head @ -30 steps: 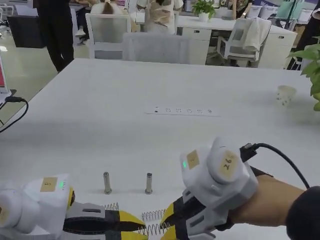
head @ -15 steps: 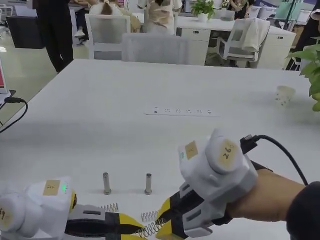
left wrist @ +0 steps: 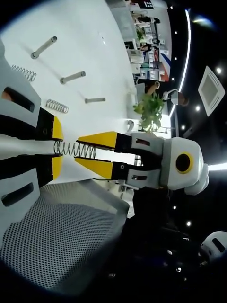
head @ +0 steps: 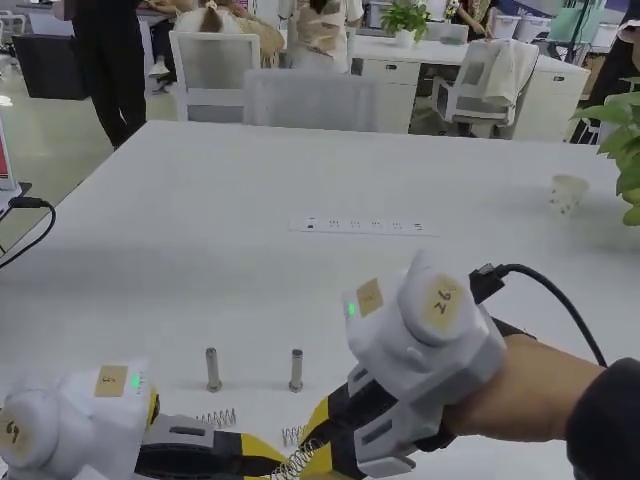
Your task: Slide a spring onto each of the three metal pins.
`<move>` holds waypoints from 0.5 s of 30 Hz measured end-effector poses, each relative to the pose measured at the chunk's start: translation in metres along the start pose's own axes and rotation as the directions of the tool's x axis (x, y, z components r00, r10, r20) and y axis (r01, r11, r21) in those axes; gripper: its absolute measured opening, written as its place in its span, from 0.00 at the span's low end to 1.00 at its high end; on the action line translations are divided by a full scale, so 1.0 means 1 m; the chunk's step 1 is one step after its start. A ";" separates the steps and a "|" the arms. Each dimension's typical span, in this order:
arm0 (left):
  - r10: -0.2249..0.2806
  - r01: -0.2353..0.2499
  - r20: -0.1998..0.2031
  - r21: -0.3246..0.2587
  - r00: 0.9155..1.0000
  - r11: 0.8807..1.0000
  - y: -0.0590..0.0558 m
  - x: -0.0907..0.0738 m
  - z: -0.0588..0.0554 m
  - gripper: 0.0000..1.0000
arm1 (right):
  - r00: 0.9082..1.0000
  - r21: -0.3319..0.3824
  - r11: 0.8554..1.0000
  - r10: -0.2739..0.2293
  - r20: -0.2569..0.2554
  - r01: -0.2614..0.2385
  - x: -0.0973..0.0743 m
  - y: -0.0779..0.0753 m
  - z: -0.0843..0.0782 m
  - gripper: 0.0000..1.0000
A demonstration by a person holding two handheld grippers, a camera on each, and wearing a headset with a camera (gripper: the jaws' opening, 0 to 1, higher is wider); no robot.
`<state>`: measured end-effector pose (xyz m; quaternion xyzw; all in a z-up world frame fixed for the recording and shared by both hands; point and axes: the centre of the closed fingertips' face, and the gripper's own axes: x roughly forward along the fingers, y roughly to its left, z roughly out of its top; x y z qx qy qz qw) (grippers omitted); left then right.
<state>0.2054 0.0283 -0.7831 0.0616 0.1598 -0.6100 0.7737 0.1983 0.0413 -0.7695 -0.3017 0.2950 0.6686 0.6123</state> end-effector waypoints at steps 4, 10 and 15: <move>-0.004 0.004 -0.012 0.007 1.000 1.000 -0.002 0.001 -0.002 0.02 | 1.000 0.000 1.000 0.011 -0.006 -0.011 0.002 0.002 0.002 0.08; -0.003 0.004 -0.010 0.008 1.000 1.000 -0.001 0.001 -0.002 0.02 | 1.000 -0.006 1.000 0.010 -0.016 -0.010 0.002 0.001 0.003 0.08; -0.001 0.001 -0.006 0.011 1.000 1.000 0.000 0.002 -0.002 0.02 | 1.000 -0.012 1.000 0.007 -0.030 -0.007 0.002 0.001 0.003 0.08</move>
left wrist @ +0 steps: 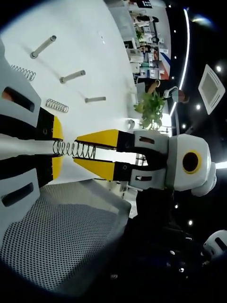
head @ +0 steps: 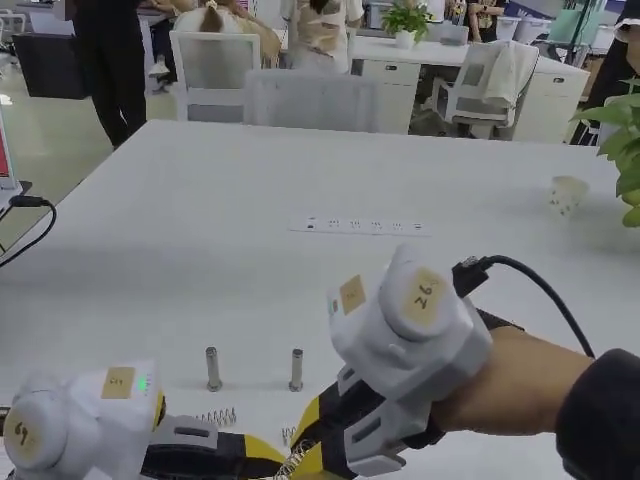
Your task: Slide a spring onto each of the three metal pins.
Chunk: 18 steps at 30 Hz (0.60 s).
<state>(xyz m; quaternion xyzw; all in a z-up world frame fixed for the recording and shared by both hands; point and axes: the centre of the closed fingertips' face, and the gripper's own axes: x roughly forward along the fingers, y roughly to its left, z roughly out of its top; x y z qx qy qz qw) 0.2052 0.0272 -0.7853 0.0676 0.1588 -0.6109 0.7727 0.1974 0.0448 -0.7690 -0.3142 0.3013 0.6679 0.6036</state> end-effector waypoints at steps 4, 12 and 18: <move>0.000 0.000 0.003 0.002 1.000 1.000 0.000 0.000 0.000 0.02 | 1.000 -0.006 1.000 0.001 -0.005 -0.001 0.000 0.000 0.001 0.08; 0.010 -0.010 0.012 -0.001 1.000 1.000 0.002 0.001 0.000 0.03 | 1.000 -0.020 1.000 -0.003 -0.014 0.003 0.001 -0.001 0.002 0.08; 0.019 -0.019 0.034 -0.014 0.999 1.000 0.004 -0.001 0.004 0.05 | 1.000 -0.012 1.000 -0.011 -0.007 0.011 -0.003 -0.006 0.002 0.08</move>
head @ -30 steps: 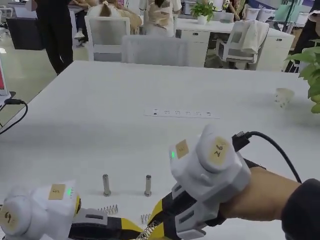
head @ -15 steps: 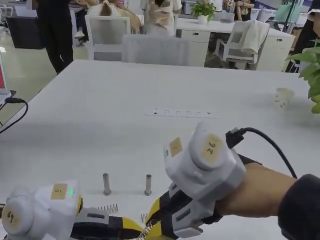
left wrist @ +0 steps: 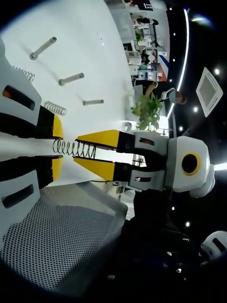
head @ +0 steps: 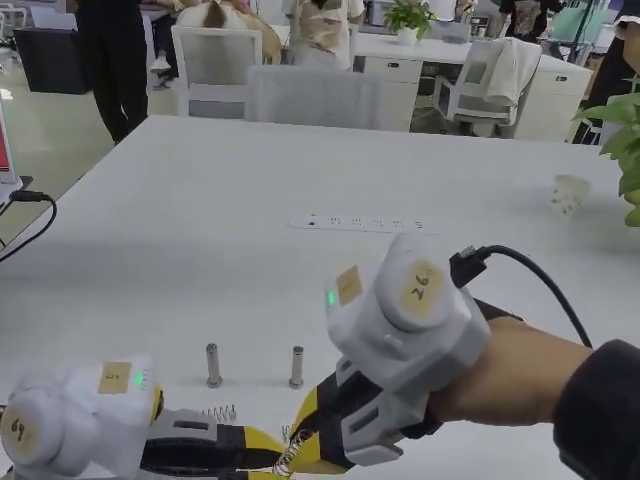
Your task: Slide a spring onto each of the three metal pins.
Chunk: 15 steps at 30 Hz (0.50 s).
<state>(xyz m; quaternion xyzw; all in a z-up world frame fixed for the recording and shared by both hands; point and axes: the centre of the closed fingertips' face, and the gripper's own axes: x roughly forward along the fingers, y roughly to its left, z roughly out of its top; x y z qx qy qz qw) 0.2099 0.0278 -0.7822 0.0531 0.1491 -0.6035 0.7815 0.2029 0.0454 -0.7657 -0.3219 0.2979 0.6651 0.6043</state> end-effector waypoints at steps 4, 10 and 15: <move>0.009 -0.009 -0.002 -0.004 1.000 1.000 0.002 -0.001 -0.002 0.08 | 1.000 -0.001 1.000 -0.007 -0.017 0.007 -0.002 -0.002 -0.005 0.08; 0.039 -0.039 0.013 -0.012 0.999 0.999 0.008 -0.005 0.000 0.14 | 0.999 0.005 1.000 -0.023 -0.036 0.024 -0.010 -0.008 -0.012 0.08; 0.070 -0.069 0.023 -0.021 0.997 0.997 0.014 -0.009 -0.001 0.20 | 0.998 0.018 0.999 -0.044 -0.049 0.045 -0.019 -0.015 -0.020 0.08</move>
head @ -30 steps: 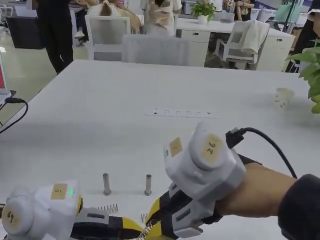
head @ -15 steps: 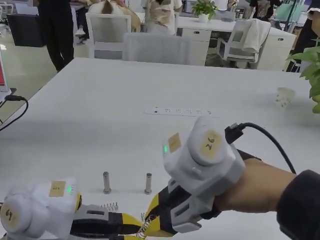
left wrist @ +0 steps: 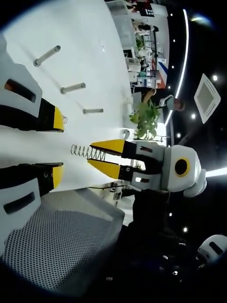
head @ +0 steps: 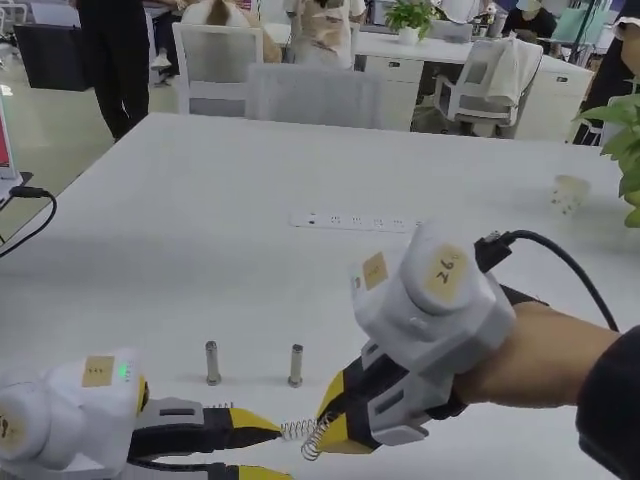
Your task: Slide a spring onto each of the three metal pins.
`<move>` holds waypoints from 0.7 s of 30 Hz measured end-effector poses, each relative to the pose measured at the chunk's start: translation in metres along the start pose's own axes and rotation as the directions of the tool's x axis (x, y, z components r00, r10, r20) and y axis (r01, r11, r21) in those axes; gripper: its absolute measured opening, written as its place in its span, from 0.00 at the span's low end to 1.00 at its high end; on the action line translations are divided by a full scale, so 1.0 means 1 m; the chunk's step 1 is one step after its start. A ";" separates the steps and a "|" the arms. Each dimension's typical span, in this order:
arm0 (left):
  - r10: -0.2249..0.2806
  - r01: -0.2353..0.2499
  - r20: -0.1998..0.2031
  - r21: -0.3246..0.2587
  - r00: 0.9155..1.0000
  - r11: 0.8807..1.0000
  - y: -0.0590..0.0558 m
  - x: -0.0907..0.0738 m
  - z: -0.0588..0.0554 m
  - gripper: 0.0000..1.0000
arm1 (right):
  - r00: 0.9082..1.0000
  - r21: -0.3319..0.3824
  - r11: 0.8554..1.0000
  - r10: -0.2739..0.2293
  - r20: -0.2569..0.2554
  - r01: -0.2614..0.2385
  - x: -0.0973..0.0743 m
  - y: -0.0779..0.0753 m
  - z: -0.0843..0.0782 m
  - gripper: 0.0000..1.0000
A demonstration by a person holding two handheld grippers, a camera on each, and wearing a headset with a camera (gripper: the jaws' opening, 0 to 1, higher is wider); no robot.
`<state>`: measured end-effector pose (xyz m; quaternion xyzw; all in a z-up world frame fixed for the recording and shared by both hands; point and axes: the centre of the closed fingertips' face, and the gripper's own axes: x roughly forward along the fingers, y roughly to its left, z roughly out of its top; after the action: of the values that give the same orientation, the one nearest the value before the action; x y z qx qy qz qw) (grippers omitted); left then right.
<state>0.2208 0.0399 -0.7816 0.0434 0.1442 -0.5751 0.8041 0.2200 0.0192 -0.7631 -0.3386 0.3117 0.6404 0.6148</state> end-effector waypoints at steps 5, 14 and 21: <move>0.025 -0.025 0.004 -0.007 1.000 1.000 0.004 -0.003 -0.001 0.30 | 1.000 0.015 1.000 -0.022 -0.004 0.022 -0.008 -0.006 -0.006 0.08; 0.110 -0.108 0.029 -0.049 0.994 0.993 0.018 -0.020 -0.007 0.42 | 0.998 0.043 0.997 -0.056 -0.008 0.057 -0.021 -0.015 -0.016 0.08; 0.175 -0.171 0.042 -0.082 0.984 0.982 0.026 -0.036 -0.010 0.50 | 0.997 0.050 0.996 -0.074 -0.008 0.075 -0.027 -0.018 -0.018 0.08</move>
<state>0.2328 0.0835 -0.7836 0.0102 0.1425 -0.4978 0.8555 0.2396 -0.0097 -0.7510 -0.3364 0.3165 0.6081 0.6456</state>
